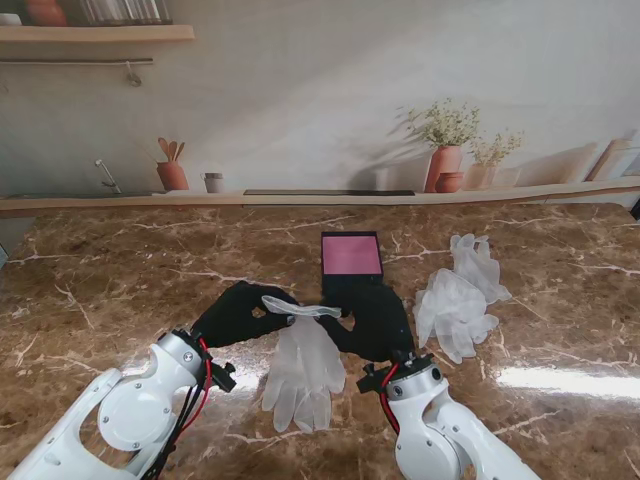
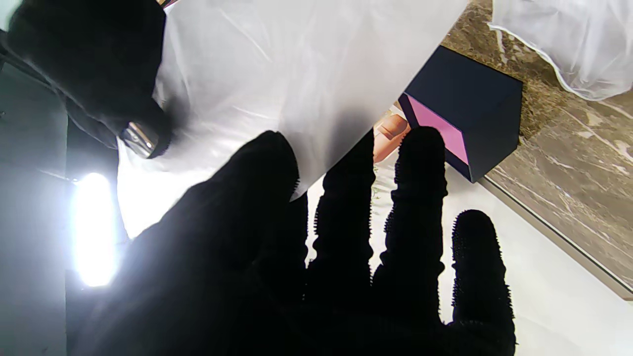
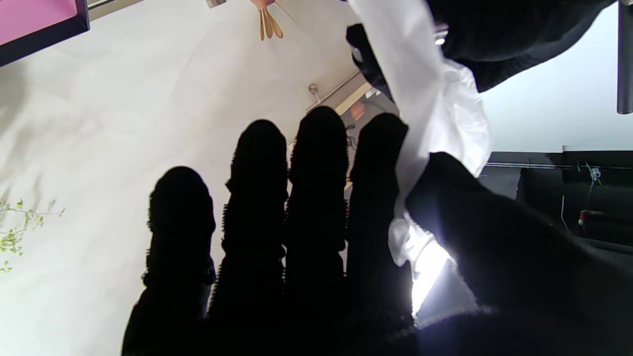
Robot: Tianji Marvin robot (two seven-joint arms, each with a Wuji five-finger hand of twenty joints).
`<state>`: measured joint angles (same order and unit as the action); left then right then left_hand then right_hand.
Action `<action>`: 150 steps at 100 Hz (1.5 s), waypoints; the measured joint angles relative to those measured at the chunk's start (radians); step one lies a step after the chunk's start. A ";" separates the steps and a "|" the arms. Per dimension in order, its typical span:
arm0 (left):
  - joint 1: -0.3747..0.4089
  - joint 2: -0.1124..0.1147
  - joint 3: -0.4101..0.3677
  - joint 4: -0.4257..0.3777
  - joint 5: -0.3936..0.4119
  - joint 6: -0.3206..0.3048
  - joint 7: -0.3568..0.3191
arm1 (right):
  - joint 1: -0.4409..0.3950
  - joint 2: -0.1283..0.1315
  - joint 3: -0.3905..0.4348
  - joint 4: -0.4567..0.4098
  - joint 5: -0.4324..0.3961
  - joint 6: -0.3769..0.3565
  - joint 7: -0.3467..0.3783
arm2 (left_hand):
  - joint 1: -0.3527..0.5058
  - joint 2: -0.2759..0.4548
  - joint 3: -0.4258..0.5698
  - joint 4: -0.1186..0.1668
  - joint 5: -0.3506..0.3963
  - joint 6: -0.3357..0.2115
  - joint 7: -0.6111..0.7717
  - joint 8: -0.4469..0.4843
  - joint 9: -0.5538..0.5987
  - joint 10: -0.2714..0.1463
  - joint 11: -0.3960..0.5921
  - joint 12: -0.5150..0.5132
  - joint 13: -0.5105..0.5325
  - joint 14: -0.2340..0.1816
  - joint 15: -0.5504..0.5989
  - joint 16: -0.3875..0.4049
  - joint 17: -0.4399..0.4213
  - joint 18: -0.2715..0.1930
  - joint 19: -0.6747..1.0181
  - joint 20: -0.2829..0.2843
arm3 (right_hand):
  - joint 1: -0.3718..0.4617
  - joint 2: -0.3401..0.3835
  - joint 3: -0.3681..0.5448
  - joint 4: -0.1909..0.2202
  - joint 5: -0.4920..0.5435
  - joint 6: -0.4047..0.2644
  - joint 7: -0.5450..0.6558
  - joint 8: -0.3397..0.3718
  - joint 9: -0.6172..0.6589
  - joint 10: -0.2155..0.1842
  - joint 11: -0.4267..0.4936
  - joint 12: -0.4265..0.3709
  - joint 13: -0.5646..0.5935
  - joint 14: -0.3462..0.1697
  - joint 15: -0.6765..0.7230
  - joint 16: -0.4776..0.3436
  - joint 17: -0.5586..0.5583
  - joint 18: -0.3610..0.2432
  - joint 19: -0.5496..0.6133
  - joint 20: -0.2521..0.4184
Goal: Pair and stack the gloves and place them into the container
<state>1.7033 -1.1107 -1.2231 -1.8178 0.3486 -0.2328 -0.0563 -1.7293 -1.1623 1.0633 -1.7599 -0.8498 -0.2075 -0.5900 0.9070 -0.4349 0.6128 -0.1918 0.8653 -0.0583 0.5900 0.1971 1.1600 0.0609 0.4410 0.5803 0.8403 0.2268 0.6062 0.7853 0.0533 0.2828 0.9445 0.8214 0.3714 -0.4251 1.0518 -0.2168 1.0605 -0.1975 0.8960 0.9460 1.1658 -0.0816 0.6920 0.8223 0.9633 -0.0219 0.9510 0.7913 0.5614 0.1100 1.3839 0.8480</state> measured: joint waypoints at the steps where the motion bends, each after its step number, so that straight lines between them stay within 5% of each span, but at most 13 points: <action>1: 0.000 0.000 -0.001 0.000 0.002 0.000 -0.001 | -0.001 0.000 0.001 -0.001 0.000 0.000 0.001 | 0.000 0.000 0.000 0.000 0.000 0.000 -0.003 0.001 0.000 -0.001 -0.004 0.000 0.000 0.000 0.000 0.000 0.000 0.000 0.000 0.000 | 0.000 0.000 0.000 0.000 0.000 0.000 0.000 0.000 0.000 0.000 0.002 0.001 0.000 0.000 0.000 0.000 0.000 0.000 0.000 0.000; 19: -0.003 0.011 -0.012 0.004 -0.036 -0.047 -0.060 | -0.005 0.000 0.004 -0.005 0.007 -0.004 0.010 | 0.001 -0.010 0.020 0.001 0.000 0.000 0.028 0.045 -0.001 -0.004 -0.116 -0.026 -0.030 0.000 -0.063 -0.035 -0.001 0.000 -0.002 -0.002 | -0.005 -0.001 0.010 0.000 0.000 0.000 0.000 0.028 -0.005 0.000 0.013 0.017 0.000 0.000 0.022 0.014 0.013 0.000 0.012 0.000; 32: -0.004 0.013 -0.011 0.004 -0.002 -0.047 -0.038 | -0.007 -0.002 0.005 -0.003 0.010 -0.004 -0.019 | 0.001 -0.020 0.021 0.001 -0.018 -0.002 0.114 0.086 -0.001 -0.004 -0.129 -0.031 -0.025 0.000 -0.074 -0.043 -0.001 0.001 -0.011 -0.008 | -0.009 -0.022 0.025 0.000 0.001 -0.002 0.001 0.051 -0.005 0.001 0.020 0.028 0.000 0.000 0.035 0.015 0.021 0.000 0.025 0.000; 54: 0.003 0.004 -0.019 0.007 -0.004 -0.060 0.014 | -0.028 -0.004 0.027 -0.022 0.006 -0.012 -0.011 | -0.001 -0.043 -0.037 0.001 -0.011 -0.026 0.207 0.099 0.027 -0.005 0.030 -0.013 0.025 0.000 0.013 0.002 0.036 0.015 0.021 0.008 | -0.009 -0.029 0.025 0.000 0.001 -0.003 0.001 0.064 -0.004 0.001 0.030 0.041 0.000 0.000 0.037 0.016 0.021 0.000 0.026 0.000; 68: 0.033 0.008 -0.054 -0.026 -0.003 -0.081 -0.050 | -0.056 0.000 0.047 -0.059 0.018 -0.036 0.060 | 0.000 -0.045 -0.048 0.000 0.013 -0.013 0.207 0.019 0.048 -0.005 0.038 -0.032 0.046 0.000 0.016 0.003 0.043 0.021 0.028 0.008 | -0.010 -0.033 0.026 0.000 0.011 -0.003 0.001 0.065 0.007 0.001 0.030 0.041 0.000 0.000 0.046 0.016 0.034 0.000 0.037 0.000; 86: 0.088 0.039 -0.091 -0.089 -0.034 -0.100 -0.185 | -0.111 0.010 0.074 -0.111 0.022 -0.068 0.098 | 0.000 -0.045 -0.071 0.001 0.048 0.012 0.205 -0.018 0.058 -0.005 0.008 -0.096 0.048 0.000 0.016 -0.012 0.044 0.021 0.029 0.008 | -0.023 -0.040 0.043 0.000 0.026 -0.004 0.001 0.066 0.019 0.002 0.031 0.041 0.015 0.000 0.048 0.016 0.042 0.001 0.038 0.000; 106: 0.162 0.063 -0.139 -0.136 -0.095 -0.124 -0.286 | -0.206 0.027 0.128 -0.208 0.085 -0.106 0.279 | 0.000 -0.044 -0.079 0.001 0.066 0.046 0.204 -0.018 0.071 -0.004 0.004 -0.127 0.072 0.000 0.016 -0.017 0.044 0.021 0.029 0.002 | -0.023 -0.041 0.046 0.001 0.021 -0.004 0.001 0.066 0.019 0.010 0.031 0.042 0.015 0.007 0.048 0.016 0.044 0.002 0.049 0.000; 132: 0.219 0.081 -0.170 -0.158 -0.103 -0.137 -0.335 | -0.237 0.048 0.120 -0.222 0.107 -0.116 0.342 | 0.000 -0.041 -0.079 0.001 0.066 0.062 0.205 -0.018 0.081 -0.003 0.003 -0.141 0.072 0.000 0.016 -0.017 0.044 0.021 0.029 0.000 | -0.026 -0.041 0.046 0.020 0.021 -0.004 0.001 0.066 0.029 0.012 0.031 0.042 0.015 0.010 0.048 0.024 0.044 0.002 0.049 0.000; 150: 0.212 0.082 -0.161 -0.130 -0.089 -0.103 -0.326 | -0.205 0.051 0.089 -0.197 0.120 -0.053 0.372 | 0.000 -0.032 -0.079 0.001 0.066 0.062 0.205 -0.018 0.081 -0.003 0.003 -0.144 0.072 0.000 0.016 -0.017 0.044 0.021 0.029 -0.009 | -0.026 -0.041 0.046 0.020 0.021 -0.004 0.001 0.065 0.029 0.012 0.025 0.042 0.015 0.010 0.048 0.024 0.044 0.002 0.050 0.000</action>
<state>1.9149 -1.0285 -1.3838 -1.9481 0.2594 -0.3357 -0.3827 -1.9340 -1.1108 1.1522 -1.9569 -0.7302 -0.2608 -0.2180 0.9071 -0.4666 0.5335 -0.1907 0.9311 0.0040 0.7947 0.1787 1.2407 0.0577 0.4437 0.4366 0.9123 0.2266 0.6218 0.7680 0.0970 0.3039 0.9734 0.8127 0.3456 -0.4661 1.0979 -0.1968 1.0818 -0.2016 0.8968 1.0112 1.1952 -0.0693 0.7172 0.8646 0.9785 -0.0117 0.9986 0.8158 0.6054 0.1123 1.4336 0.8481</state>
